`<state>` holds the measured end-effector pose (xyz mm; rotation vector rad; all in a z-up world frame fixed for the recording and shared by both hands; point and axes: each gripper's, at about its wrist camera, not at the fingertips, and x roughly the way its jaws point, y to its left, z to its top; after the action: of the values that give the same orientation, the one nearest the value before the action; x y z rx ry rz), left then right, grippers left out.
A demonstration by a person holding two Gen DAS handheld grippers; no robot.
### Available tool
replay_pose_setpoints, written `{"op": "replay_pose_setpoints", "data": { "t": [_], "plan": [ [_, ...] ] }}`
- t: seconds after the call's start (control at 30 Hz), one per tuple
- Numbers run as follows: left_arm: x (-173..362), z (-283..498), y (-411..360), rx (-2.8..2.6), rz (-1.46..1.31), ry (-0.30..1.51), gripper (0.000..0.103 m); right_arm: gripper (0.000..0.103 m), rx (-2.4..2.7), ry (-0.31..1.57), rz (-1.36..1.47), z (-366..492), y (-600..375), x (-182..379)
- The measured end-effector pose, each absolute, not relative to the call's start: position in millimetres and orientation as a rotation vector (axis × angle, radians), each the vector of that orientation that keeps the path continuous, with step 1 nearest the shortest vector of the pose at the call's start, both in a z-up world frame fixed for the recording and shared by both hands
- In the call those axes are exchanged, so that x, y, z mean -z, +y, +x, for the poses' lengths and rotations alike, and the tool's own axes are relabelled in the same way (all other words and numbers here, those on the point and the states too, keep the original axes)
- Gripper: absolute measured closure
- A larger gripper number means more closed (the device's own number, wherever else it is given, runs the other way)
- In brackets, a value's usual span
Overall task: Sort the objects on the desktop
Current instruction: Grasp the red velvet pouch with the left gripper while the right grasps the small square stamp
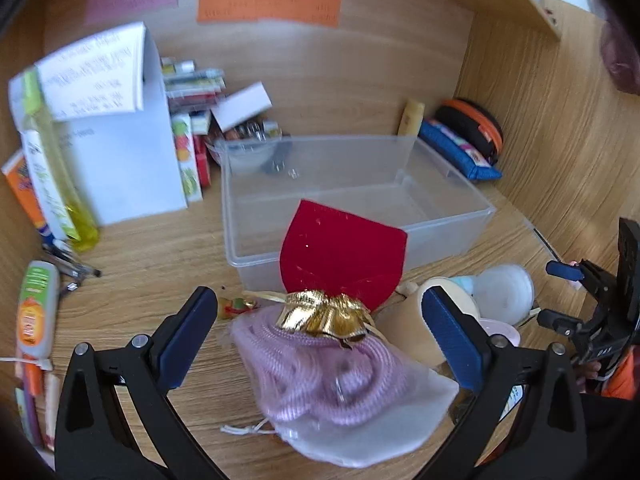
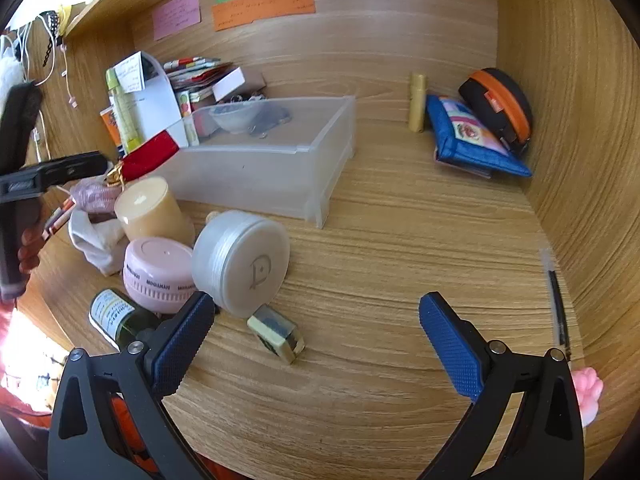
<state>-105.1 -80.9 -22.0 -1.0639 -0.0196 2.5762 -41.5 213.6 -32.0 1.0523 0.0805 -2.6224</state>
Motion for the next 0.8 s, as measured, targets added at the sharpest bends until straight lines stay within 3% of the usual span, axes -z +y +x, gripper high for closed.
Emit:
{"op": "replay_pose_setpoints", "data": {
  "t": [0.3,0.5,0.57,0.8],
  "plan": [
    [32.1,-124.9,-75.2,-2.556,-1.117,-0.042,0.0,0.018,2.564,0.063,1.147,-55.7,216.5,52.1],
    [36.7,-136.1,-67.6,-2.488,-1.166,-0.038,0.0,0.036,2.532,0.085,1.147,-55.9,212.5,57.0],
    [37.2,-139.0,-67.5,-2.475,-1.175,-0.049,0.0,0.048,2.519,0.085,1.136,-53.5,210.8,57.2],
    [44.0,-150.4,-72.1,-2.422,-1.249,-0.126,0.0,0.072,2.508,0.117,1.11,-48.2,205.7,58.3]
  ]
}}
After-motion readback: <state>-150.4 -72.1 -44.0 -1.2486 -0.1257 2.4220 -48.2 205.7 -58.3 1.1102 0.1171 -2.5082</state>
